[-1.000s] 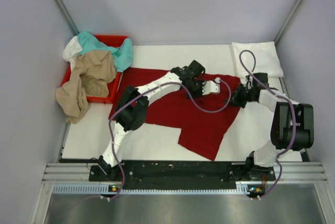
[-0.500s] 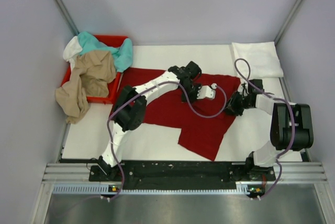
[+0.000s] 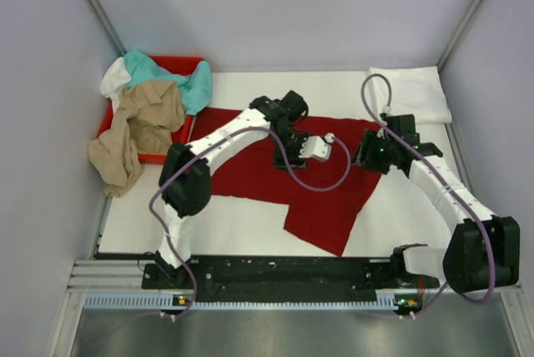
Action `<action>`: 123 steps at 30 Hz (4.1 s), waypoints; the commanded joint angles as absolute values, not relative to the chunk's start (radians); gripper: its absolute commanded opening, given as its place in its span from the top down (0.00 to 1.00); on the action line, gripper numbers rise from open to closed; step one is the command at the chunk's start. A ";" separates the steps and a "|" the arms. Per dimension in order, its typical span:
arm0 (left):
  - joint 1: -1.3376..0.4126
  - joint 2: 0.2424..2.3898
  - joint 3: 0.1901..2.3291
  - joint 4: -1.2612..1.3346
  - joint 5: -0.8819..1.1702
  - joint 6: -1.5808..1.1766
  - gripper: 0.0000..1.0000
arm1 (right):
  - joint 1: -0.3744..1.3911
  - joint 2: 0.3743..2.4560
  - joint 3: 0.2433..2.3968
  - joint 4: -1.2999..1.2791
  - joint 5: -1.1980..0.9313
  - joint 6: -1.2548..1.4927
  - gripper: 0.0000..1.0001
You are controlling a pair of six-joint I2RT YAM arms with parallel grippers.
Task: Fold and stack the t-shirts
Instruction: Fold the flattened tshirt in 1/3 of the way, then grap the side of the flattened tshirt closest away from the robot with both arms, then fold the other side of the tshirt into a rectangle
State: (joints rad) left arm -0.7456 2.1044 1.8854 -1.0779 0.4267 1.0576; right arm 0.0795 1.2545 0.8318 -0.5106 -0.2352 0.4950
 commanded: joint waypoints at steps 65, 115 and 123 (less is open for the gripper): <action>0.080 1.305 0.978 -1.236 0.281 1.286 1.00 | 1.010 0.927 0.965 -1.327 -0.195 -0.857 1.00; 0.028 1.878 1.364 -0.726 0.080 0.675 0.72 | 0.164 1.677 1.249 -0.574 -0.391 -1.135 1.00; 0.031 1.720 1.264 -0.532 0.029 0.535 0.66 | 0.164 1.703 1.255 -0.546 -0.361 -1.089 1.00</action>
